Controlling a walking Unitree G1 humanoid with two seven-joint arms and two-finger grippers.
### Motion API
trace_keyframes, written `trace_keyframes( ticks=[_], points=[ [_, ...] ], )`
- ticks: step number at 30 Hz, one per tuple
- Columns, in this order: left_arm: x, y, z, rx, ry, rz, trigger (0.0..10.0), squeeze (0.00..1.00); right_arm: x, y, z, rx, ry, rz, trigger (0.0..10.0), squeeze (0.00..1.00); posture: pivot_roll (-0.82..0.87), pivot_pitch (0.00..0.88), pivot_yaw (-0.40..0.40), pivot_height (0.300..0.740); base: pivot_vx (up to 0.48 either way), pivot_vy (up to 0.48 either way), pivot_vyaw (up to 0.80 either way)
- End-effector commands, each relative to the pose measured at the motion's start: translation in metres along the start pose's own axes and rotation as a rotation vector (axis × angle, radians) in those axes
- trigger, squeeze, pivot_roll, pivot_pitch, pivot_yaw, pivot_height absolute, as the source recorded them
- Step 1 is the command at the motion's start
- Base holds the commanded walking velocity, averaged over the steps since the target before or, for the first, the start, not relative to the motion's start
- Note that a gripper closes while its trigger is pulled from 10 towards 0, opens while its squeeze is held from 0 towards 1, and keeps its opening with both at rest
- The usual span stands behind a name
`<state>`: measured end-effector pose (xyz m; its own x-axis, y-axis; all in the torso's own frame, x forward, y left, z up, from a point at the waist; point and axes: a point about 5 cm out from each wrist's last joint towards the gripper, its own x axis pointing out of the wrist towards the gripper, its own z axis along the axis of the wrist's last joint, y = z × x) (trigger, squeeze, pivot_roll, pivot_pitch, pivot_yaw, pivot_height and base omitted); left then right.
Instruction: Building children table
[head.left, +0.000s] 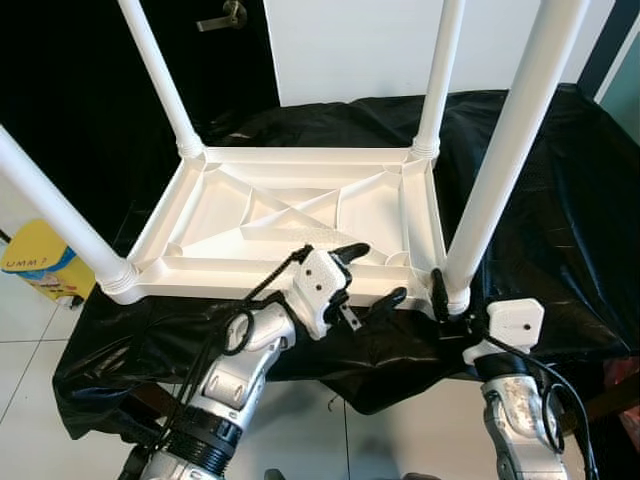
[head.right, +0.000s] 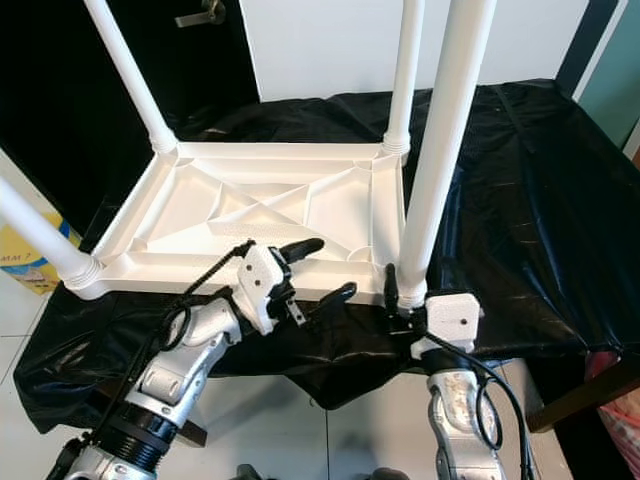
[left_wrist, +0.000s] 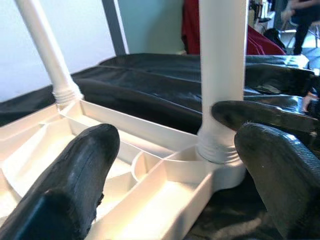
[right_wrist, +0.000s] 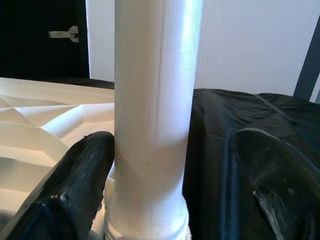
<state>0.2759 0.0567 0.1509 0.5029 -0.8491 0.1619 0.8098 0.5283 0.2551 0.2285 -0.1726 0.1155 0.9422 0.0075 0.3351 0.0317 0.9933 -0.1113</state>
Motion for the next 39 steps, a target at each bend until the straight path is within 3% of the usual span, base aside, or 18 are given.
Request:
trace_keyframes(
  ticks=[1, 4, 7, 10, 13, 16, 19, 22, 29, 32, 33, 35, 37, 38, 39],
  points=[
    [-0.005, 0.012, -0.004, 0.012, 0.007, 0.213, 10.0, 0.00, -0.004, 0.000, -0.003, -0.001, 0.005, -0.004, 10.0, 0.00, -0.17, 0.055, 0.054, 0.740, 0.000, 0.000, 0.00],
    [-0.004, 0.012, -0.001, 0.081, 0.012, 0.176, 10.0, 0.00, -0.002, 0.001, -0.003, -0.032, 0.010, 0.043, 10.0, 0.00, -0.18, 0.059, 0.055, 0.740, 0.000, 0.000, 0.00],
    [-0.003, 0.011, -0.001, 0.085, 0.010, 0.150, 10.0, 0.00, -0.001, 0.003, -0.005, -0.015, 0.030, 0.080, 10.0, 0.00, -0.19, 0.060, 0.056, 0.740, 0.000, 0.000, 0.00],
    [-0.001, -0.009, -0.004, -0.016, 0.063, -0.081, 10.0, 0.00, 0.006, -0.004, -0.010, 0.033, 0.086, 0.225, 10.0, 0.00, -0.19, 0.055, 0.062, 0.740, 0.000, 0.000, 0.00],
    [-0.001, -0.016, -0.005, -0.056, 0.076, -0.154, 10.0, 0.00, 0.008, -0.007, -0.012, 0.048, 0.107, 0.283, 10.0, 0.00, -0.19, 0.055, 0.062, 0.740, 0.000, 0.000, 0.00],
    [-0.003, -0.033, -0.004, -0.118, 0.117, -0.312, 10.0, 0.00, 0.017, -0.014, -0.012, 0.037, 0.126, 0.419, 10.0, 0.00, -0.19, 0.048, 0.071, 0.740, 0.000, 0.000, 0.00],
    [-0.004, -0.038, -0.005, -0.139, 0.133, -0.359, 10.0, 0.00, 0.025, -0.016, -0.011, 0.033, 0.130, 0.470, 10.0, 0.00, -0.19, 0.046, 0.073, 0.740, 0.000, 0.000, 0.00],
    [-0.004, -0.040, -0.007, -0.147, 0.152, -0.382, 10.0, 0.00, 0.039, -0.016, -0.008, 0.009, 0.116, 0.527, 10.0, 0.00, -0.19, 0.041, 0.075, 0.740, 0.000, 0.000, 0.00],
    [-0.002, -0.040, -0.006, -0.159, 0.147, -0.375, 10.0, 0.00, 0.050, -0.015, -0.008, -0.017, 0.127, 0.577, 10.0, 0.00, -0.17, 0.034, 0.070, 0.740, 0.000, 0.000, 0.00],
    [-0.002, -0.039, -0.004, -0.187, 0.128, -0.350, 10.0, 0.00, 0.052, -0.015, -0.011, -0.010, 0.137, 0.568, 10.0, 0.00, -0.16, 0.032, 0.066, 0.740, 0.000, 0.000, 0.00],
    [-0.001, -0.036, -0.002, -0.250, 0.105, -0.312, 10.0, 0.00, 0.052, -0.016, -0.013, 0.064, 0.157, 0.536, 10.0, 0.00, -0.16, 0.031, 0.064, 0.740, 0.000, 0.000, 0.00],
    [-0.001, -0.036, -0.002, -0.250, 0.105, -0.312, 10.0, 0.00, 0.052, -0.016, -0.013, 0.064, 0.157, 0.536, 10.0, 0.00, -0.16, 0.031, 0.064, 0.740, 0.000, 0.000, 0.00],
    [0.003, -0.024, 0.005, -0.492, -0.023, -0.160, 10.0, 0.00, 0.047, -0.014, -0.018, 0.291, 0.192, 0.447, 10.0, 0.00, -0.16, 0.035, 0.065, 0.740, 0.000, 0.000, 0.00],
    [0.003, -0.024, 0.005, -0.492, -0.023, -0.160, 10.0, 0.00, 0.047, -0.014, -0.018, 0.291, 0.192, 0.447, 10.0, 0.00, -0.16, 0.035, 0.065, 0.740, 0.000, 0.000, 0.00],
    [0.004, -0.018, 0.007, -0.612, -0.093, -0.081, 10.0, 0.00, 0.045, -0.011, -0.017, 0.392, 0.198, 0.427, 10.0, 0.00, -0.17, 0.037, 0.068, 0.740, 0.000, 0.000, 0.00]
  ],
)
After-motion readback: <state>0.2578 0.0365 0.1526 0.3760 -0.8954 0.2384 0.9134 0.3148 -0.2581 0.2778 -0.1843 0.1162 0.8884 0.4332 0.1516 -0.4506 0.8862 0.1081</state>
